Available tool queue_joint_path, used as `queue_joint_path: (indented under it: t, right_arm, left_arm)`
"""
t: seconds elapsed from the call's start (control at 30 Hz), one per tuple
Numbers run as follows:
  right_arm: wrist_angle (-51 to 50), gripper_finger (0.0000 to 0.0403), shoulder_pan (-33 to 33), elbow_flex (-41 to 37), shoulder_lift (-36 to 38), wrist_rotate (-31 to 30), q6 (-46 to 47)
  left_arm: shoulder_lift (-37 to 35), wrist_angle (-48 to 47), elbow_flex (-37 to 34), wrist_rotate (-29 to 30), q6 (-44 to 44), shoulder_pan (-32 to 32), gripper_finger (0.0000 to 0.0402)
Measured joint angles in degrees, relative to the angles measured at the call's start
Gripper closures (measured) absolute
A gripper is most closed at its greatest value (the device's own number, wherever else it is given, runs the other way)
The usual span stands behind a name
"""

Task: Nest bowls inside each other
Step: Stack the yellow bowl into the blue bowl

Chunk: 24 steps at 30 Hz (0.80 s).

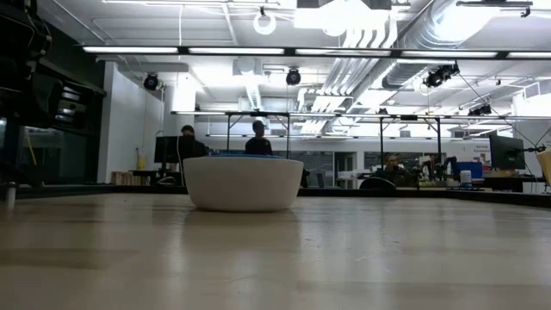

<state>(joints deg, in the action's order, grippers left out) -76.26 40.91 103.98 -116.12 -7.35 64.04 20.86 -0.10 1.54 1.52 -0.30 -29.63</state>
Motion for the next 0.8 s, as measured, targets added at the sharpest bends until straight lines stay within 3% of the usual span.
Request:
queue_joint_path:
  t: [0.23, 0.43, 0.53, 0.8]
  right_arm:
    - [0.49, 0.0373, -3.6, 0.0, 0.95, 5.51, -2.61]
    - [-1.95, 0.0373, -5.06, -0.79, 1.11, 6.8, -3.82]
    - [0.71, 0.0373, -5.75, -5.02, 1.85, 7.37, -4.31]
    - [20.65, 0.0373, -6.84, -21.33, 9.83, 12.01, -1.33]
  left_arm:
    - [-0.02, 0.0, 0.0, -0.01, 0.0, -0.02, 0.0261]
    - [-0.02, 0.0, 0.0, -0.01, 0.0, 0.0, 0.0261]
    - [-0.01, 0.0, 0.0, -0.01, 0.0, -0.02, 0.0261]
    - [-0.01, 0.0, 0.0, 0.0, 0.0, 0.0, 0.0261]
